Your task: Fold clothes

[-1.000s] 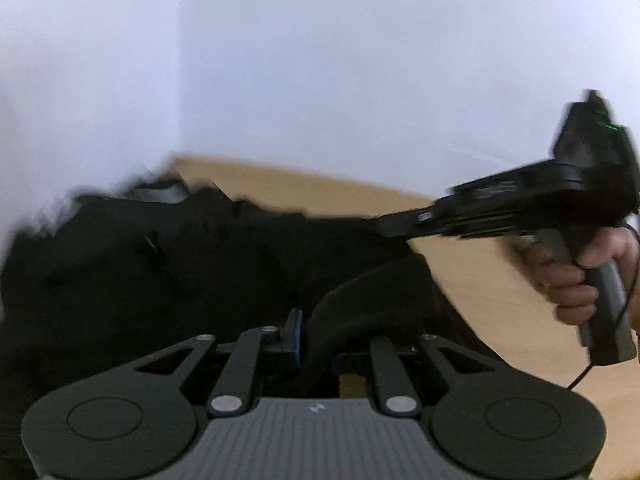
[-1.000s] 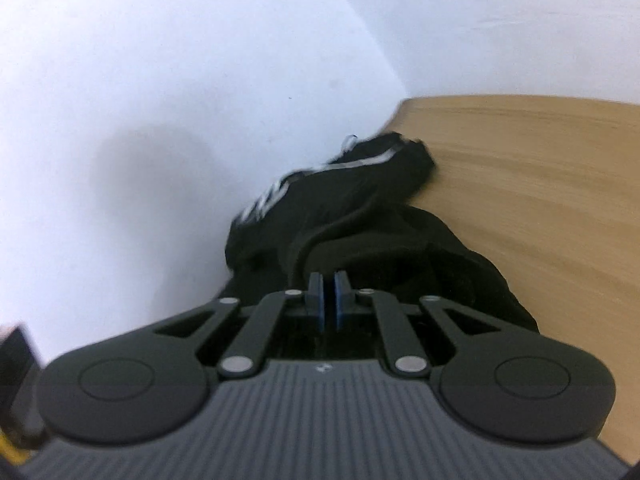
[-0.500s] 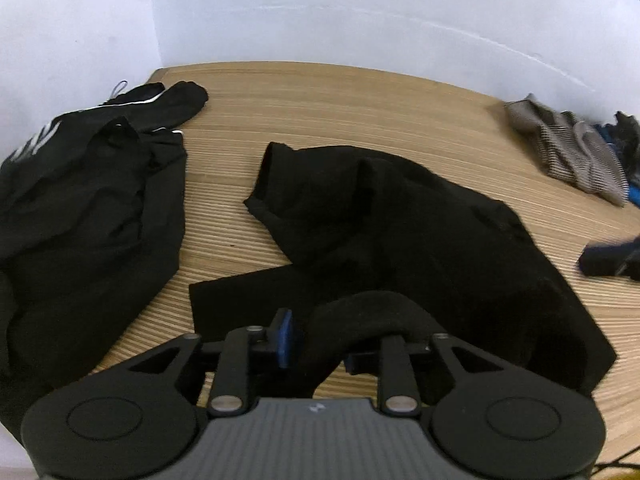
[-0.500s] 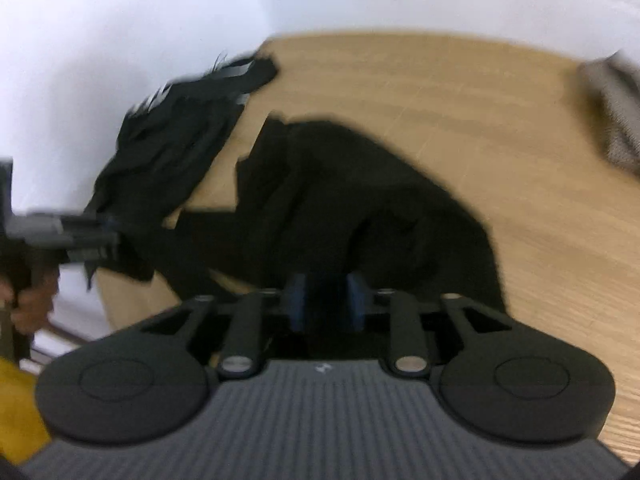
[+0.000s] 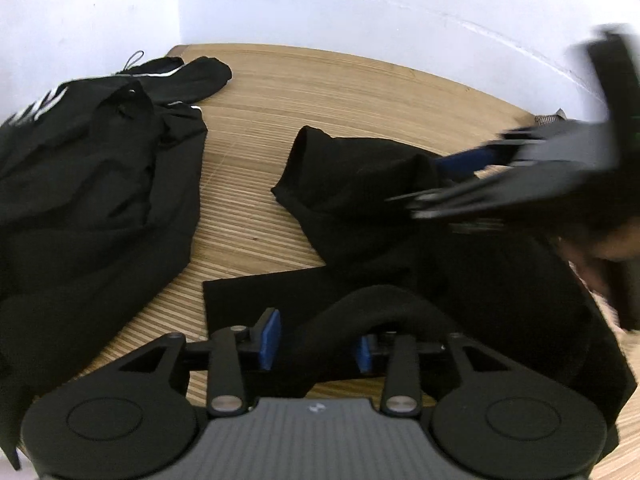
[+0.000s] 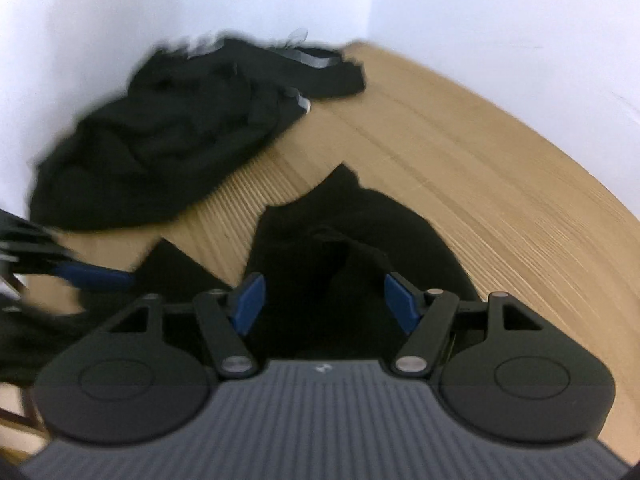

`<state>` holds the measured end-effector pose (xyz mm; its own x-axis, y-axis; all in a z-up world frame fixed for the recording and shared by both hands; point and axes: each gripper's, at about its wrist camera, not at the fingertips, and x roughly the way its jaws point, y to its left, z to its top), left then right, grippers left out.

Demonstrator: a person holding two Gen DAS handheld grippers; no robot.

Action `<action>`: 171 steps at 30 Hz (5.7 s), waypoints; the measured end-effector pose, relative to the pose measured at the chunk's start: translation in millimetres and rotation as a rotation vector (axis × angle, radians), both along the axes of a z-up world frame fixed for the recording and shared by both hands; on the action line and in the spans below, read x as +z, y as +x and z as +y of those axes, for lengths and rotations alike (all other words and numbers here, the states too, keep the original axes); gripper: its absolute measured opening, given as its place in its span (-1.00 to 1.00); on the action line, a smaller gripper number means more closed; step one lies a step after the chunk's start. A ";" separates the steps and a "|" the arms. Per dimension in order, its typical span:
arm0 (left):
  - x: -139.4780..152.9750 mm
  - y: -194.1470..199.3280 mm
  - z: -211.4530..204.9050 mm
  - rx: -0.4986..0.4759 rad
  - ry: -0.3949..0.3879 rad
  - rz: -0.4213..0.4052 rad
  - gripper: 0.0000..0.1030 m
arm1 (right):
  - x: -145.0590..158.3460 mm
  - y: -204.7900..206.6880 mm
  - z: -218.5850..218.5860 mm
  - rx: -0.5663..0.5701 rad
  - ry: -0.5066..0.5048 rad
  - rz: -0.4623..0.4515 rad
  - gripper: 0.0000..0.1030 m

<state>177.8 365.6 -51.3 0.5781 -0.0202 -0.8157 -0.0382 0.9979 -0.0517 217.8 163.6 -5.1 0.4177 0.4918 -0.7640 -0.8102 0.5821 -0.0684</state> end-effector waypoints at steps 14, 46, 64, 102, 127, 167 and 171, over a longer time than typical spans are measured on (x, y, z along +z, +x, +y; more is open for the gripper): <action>43.8 2.4 9.2 -0.192 -0.037 -0.154 0.18 | 61.3 3.3 -143.1 -0.437 0.507 0.094 -0.69; -35.4 137.1 8.7 -0.146 -0.032 -0.004 0.27 | 74.9 -53.8 -187.9 -0.551 0.622 0.053 -0.69; 313.8 54.2 18.9 -0.088 0.183 -0.826 -0.90 | 253.4 83.7 -112.0 -0.237 0.771 -0.326 -0.72; 18.5 27.2 -346.3 -0.212 0.071 0.190 -0.16 | -60.8 -40.3 -415.0 -0.560 0.220 0.110 -0.55; -11.9 -73.6 -119.1 -0.284 0.121 0.184 -0.08 | -80.0 -131.9 -103.7 -0.215 0.165 0.042 0.05; -15.2 -90.4 -160.7 -0.368 0.222 -0.017 -0.85 | -28.1 -203.6 -208.6 -0.619 0.291 -0.007 -0.82; 23.2 -94.5 -110.8 -0.218 0.230 -0.040 -0.84 | -4.3 -217.5 -234.7 -0.647 0.296 -0.077 -0.82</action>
